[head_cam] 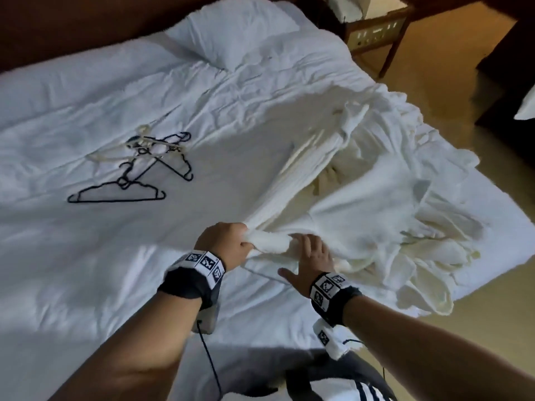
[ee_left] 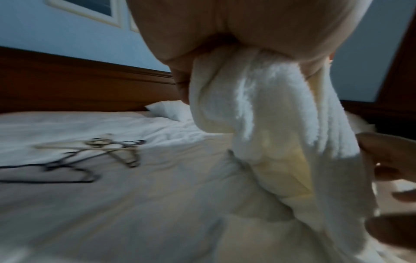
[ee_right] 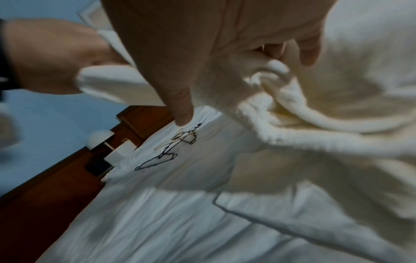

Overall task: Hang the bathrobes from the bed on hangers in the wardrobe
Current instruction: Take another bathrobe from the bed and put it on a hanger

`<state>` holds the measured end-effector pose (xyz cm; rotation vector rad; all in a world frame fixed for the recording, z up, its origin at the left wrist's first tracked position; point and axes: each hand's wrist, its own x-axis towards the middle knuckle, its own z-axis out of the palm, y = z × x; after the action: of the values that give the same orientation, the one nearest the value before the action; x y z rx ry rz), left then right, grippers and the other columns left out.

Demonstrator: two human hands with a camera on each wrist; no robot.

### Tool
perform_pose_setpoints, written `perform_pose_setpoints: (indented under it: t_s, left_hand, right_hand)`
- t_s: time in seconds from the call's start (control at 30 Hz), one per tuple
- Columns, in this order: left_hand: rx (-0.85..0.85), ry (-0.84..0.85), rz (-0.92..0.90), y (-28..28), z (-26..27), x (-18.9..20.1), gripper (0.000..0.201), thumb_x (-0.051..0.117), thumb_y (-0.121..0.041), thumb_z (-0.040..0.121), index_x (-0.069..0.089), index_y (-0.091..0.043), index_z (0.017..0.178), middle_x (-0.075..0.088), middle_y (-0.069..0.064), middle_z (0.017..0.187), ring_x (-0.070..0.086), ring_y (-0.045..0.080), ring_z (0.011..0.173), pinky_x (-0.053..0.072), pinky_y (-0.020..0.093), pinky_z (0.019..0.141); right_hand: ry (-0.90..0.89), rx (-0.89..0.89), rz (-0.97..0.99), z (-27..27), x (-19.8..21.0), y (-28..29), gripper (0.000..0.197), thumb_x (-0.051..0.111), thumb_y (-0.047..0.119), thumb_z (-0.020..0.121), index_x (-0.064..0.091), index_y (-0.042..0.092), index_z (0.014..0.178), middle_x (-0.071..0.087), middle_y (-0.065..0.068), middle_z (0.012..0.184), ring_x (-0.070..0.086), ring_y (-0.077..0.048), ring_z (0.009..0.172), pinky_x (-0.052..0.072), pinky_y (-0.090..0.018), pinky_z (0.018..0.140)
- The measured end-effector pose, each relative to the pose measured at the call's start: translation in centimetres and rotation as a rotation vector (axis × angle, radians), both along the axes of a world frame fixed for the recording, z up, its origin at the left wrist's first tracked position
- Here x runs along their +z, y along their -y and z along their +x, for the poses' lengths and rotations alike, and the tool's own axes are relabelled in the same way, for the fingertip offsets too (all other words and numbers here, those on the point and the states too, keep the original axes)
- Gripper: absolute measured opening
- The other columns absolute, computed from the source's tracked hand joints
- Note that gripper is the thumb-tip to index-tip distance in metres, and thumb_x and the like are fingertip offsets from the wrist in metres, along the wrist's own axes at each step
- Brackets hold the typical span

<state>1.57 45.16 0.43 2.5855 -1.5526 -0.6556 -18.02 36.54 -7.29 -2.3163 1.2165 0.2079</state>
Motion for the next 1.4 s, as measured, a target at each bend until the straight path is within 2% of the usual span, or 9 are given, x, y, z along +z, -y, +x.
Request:
perform_pose_setpoints:
  t_s: [0.1, 0.33, 0.47, 0.57, 0.73, 0.93, 1.07, 1.17, 1.4]
  left_hand:
    - [0.180, 0.007, 0.035, -10.6, 6.7, 1.5, 0.012, 0.057, -0.033, 0.081, 0.060, -0.021, 0.082, 0.070, 0.009, 0.095, 0.063, 0.033, 0.086, 0.045, 0.030, 0.065]
    - [0.545, 0.128, 0.323, -36.1, 15.5, 8.2, 0.032, 0.050, -0.050, 0.080, 0.059, -0.020, 0.083, 0.064, 0.005, 0.094, 0.056, 0.024, 0.082, 0.045, 0.032, 0.072]
    - [0.704, 0.078, 0.397, -43.3, 16.0, 9.0, 0.032, 0.039, -0.050, 0.082, 0.056, -0.022, 0.078, 0.061, 0.005, 0.092, 0.055, 0.023, 0.085, 0.041, 0.030, 0.073]
    - [0.713, 0.058, 0.315, -42.0, 16.9, 8.3, 0.049, 0.032, -0.057, 0.076, 0.060, -0.017, 0.079, 0.057, 0.005, 0.090, 0.056, 0.025, 0.090, 0.038, 0.031, 0.075]
    - [0.684, -0.032, 0.152, -32.5, 18.8, 5.5, 0.048, 0.054, -0.054, 0.088, 0.060, -0.008, 0.076, 0.058, 0.004, 0.082, 0.057, 0.028, 0.088, 0.035, 0.032, 0.070]
    - [0.765, -0.147, -0.006, -21.6, 21.5, -0.8, 0.039, 0.052, -0.039, 0.095, 0.062, -0.006, 0.115, 0.056, 0.014, 0.134, 0.048, 0.030, 0.124, 0.036, 0.034, 0.097]
    - [0.840, -0.179, -0.092, -17.7, 24.0, -5.1, 0.019, 0.046, -0.031, 0.090, 0.054, -0.014, 0.091, 0.062, 0.022, 0.116, 0.056, 0.036, 0.104, 0.041, 0.036, 0.083]
    - [0.995, -0.287, -0.159, -17.3, 25.3, -7.8, 0.016, 0.054, -0.022, 0.089, 0.059, -0.009, 0.097, 0.065, 0.013, 0.099, 0.054, 0.029, 0.086, 0.038, 0.029, 0.073]
    - [1.213, -0.269, -0.259, -20.9, 26.9, -13.0, 0.021, 0.063, -0.024, 0.089, 0.047, -0.012, 0.094, 0.055, 0.004, 0.090, 0.051, 0.022, 0.081, 0.035, 0.026, 0.073]
  right_hand:
    - [0.068, 0.209, 0.091, 8.3, 0.8, -4.6, 0.043, 0.047, 0.047, 0.093, 0.045, 0.041, 0.135, 0.045, 0.001, 0.139, 0.046, -0.028, 0.121, 0.039, -0.041, 0.102]
    - [0.165, 0.688, 0.448, 24.5, 5.0, -23.4, 0.037, 0.034, 0.029, 0.104, 0.050, 0.011, 0.132, 0.054, -0.018, 0.134, 0.053, -0.034, 0.118, 0.040, -0.033, 0.095]
    - [0.152, 0.845, 0.543, 25.9, 8.0, -29.0, 0.046, 0.034, 0.056, 0.098, 0.051, 0.014, 0.101, 0.062, -0.010, 0.098, 0.060, -0.032, 0.093, 0.040, -0.035, 0.075]
    - [0.063, 0.923, 0.470, 25.1, 8.2, -27.8, 0.063, 0.056, 0.070, 0.078, 0.044, 0.023, 0.119, 0.061, -0.002, 0.099, 0.059, -0.023, 0.085, 0.044, -0.033, 0.071]
    - [0.061, 0.768, 0.280, 25.8, 5.9, -17.5, 0.048, 0.064, 0.023, 0.081, 0.045, 0.020, 0.125, 0.058, -0.010, 0.120, 0.058, -0.031, 0.109, 0.046, -0.035, 0.090]
    - [-0.070, 0.532, 0.004, 26.6, 2.1, -2.8, 0.033, 0.055, 0.021, 0.084, 0.051, 0.034, 0.114, 0.055, 0.002, 0.120, 0.059, -0.027, 0.108, 0.049, -0.038, 0.089]
    - [-0.145, 0.421, 0.006, 28.4, -1.8, 2.3, 0.030, 0.060, 0.027, 0.088, 0.055, 0.030, 0.117, 0.057, -0.002, 0.124, 0.059, -0.028, 0.111, 0.049, -0.036, 0.090]
    - [-0.151, 0.448, 0.104, 32.0, -4.8, 3.5, 0.031, 0.064, 0.026, 0.086, 0.057, 0.026, 0.116, 0.056, -0.008, 0.123, 0.058, -0.030, 0.112, 0.048, -0.037, 0.094]
    - [-0.271, 0.575, 0.214, 44.4, -11.2, 1.0, 0.044, 0.063, 0.036, 0.082, 0.056, 0.028, 0.125, 0.043, -0.009, 0.136, 0.052, -0.034, 0.120, 0.045, -0.043, 0.101]
